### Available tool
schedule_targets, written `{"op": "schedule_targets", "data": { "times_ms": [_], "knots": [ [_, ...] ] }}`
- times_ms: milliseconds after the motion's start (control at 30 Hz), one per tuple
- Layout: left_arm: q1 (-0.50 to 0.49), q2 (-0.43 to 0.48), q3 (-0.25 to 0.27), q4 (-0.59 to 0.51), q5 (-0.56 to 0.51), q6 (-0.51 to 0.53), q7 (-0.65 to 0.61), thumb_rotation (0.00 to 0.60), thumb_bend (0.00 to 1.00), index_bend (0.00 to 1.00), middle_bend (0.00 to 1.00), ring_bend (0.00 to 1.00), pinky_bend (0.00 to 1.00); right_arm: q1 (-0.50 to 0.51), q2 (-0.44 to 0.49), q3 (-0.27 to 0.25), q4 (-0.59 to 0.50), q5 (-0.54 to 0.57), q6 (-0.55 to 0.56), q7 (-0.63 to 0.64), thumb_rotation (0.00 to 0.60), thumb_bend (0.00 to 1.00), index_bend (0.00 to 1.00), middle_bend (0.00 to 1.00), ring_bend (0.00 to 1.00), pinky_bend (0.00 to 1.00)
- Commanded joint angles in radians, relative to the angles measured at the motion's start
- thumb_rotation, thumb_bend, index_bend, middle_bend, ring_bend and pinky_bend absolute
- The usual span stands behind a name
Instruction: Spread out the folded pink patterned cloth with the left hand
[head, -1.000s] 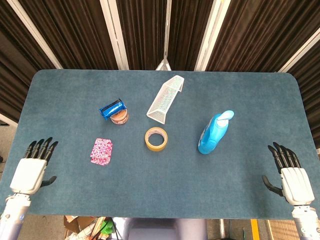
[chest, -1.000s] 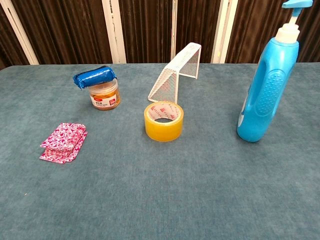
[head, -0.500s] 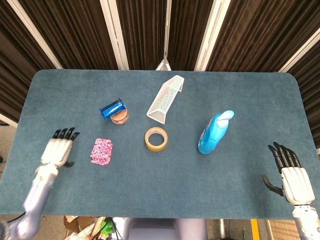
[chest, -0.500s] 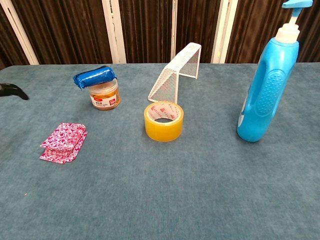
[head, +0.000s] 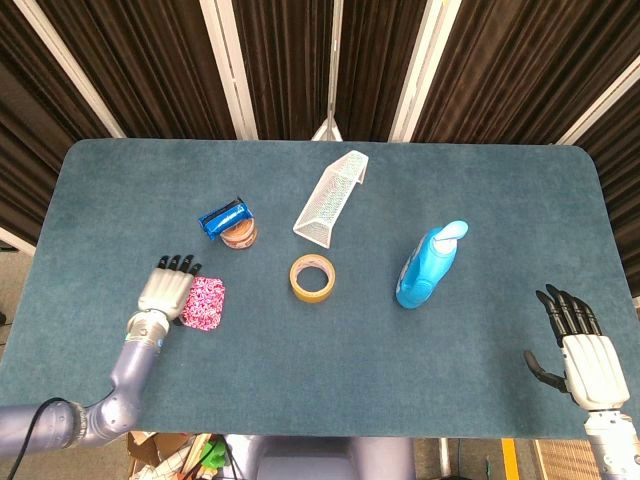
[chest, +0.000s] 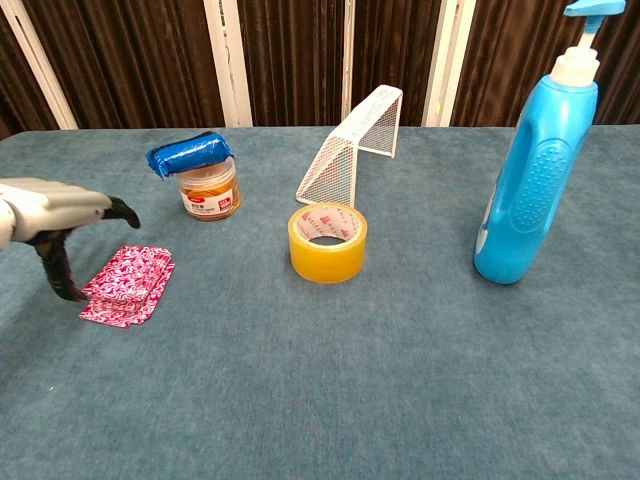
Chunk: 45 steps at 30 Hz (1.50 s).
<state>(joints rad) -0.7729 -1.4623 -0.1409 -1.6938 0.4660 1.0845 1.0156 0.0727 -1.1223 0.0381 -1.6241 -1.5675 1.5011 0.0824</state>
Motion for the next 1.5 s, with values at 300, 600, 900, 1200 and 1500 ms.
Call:
{"op": "schedule_targets", "data": {
  "times_ms": [300, 600, 900, 1200, 1500],
  "knots": [
    [-0.049, -0.049, 0.024, 0.044, -0.063, 0.007, 0.024, 0.6, 0.27, 0.09, 0.0, 0.0, 0.0, 0.0, 0.0, -0.001, -0.002, 0.0, 0.0, 0.001, 0.6, 0.36, 0.0, 0.0, 0.0, 0.09],
    [-0.082, -0.09, 0.032, 0.082, -0.089, 0.011, 0.024, 0.6, 0.34, 0.25, 0.0, 0.0, 0.0, 0.001, 0.002, 0.0, -0.003, -0.001, 0.0, 0.007, 0.6, 0.36, 0.0, 0.0, 0.0, 0.09],
    [-0.081, -0.083, 0.046, 0.056, -0.06, 0.032, -0.009, 0.6, 0.46, 0.54, 0.0, 0.0, 0.0, 0.0, 0.001, 0.0, -0.002, -0.005, 0.004, 0.009, 0.6, 0.36, 0.0, 0.0, 0.0, 0.09],
    [-0.071, -0.011, 0.042, -0.065, 0.025, 0.048, -0.074, 0.6, 0.47, 0.57, 0.0, 0.0, 0.0, -0.001, -0.001, 0.0, -0.001, -0.007, 0.007, 0.005, 0.6, 0.36, 0.0, 0.0, 0.0, 0.09],
    [-0.109, -0.057, 0.048, -0.12, 0.07, 0.05, -0.063, 0.6, 0.47, 0.56, 0.0, 0.0, 0.0, -0.002, -0.002, 0.0, -0.001, -0.008, 0.012, 0.004, 0.6, 0.36, 0.0, 0.0, 0.0, 0.09]
  ]
}}
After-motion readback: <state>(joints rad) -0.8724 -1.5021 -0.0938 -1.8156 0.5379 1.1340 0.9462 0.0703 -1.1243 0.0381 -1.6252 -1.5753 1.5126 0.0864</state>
